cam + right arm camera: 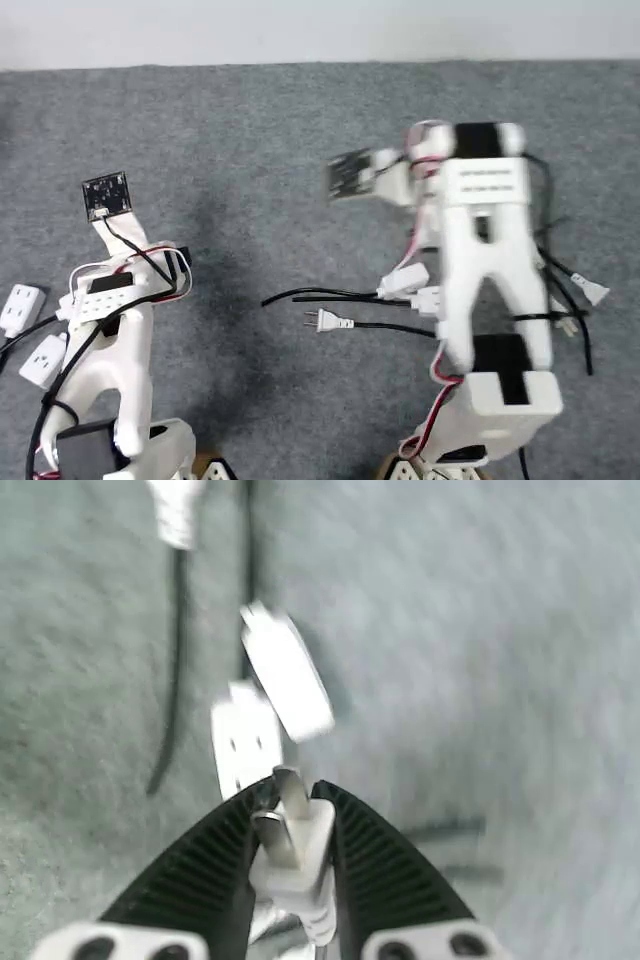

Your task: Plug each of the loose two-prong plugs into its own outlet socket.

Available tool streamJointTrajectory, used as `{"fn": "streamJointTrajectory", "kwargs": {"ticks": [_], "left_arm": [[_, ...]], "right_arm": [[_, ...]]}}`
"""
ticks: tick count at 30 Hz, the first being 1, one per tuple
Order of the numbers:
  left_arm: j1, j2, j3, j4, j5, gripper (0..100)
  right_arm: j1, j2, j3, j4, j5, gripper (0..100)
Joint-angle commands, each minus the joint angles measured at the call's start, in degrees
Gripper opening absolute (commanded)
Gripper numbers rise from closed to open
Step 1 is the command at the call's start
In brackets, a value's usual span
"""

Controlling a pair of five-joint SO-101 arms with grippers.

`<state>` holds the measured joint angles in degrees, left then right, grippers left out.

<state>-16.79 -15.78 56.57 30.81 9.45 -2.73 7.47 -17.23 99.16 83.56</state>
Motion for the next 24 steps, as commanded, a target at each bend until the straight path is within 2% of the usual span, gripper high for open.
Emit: {"fn": "streamJointTrajectory", "kwargs": {"ticks": [1,6,13,15,21,24], "left_arm": [[0.62,-1.58,-0.4,-1.23,0.09,23],[0.62,-1.58,-0.4,-1.23,0.09,23],[0.62,-1.58,-0.31,-1.23,0.09,23],[0.62,-1.58,-0.31,-1.23,0.09,23],[0.62,-1.58,-0.31,-1.23,0.09,23],[0.62,-1.58,-0.31,-1.23,0.09,23]], "right_arm": [[10.15,-0.84,-3.87,-0.22,3.69,0.9],[20.09,5.76,-3.87,-3.3,6.51,0.9],[25.01,14.02,-4.04,-7.16,6.24,2.4],[25.71,15.16,-3.87,-6.81,6.42,9.6],[26.15,15.34,-4.04,-6.73,6.42,39.7],[26.07,15.34,-4.04,-6.73,6.59,48.9]]}}
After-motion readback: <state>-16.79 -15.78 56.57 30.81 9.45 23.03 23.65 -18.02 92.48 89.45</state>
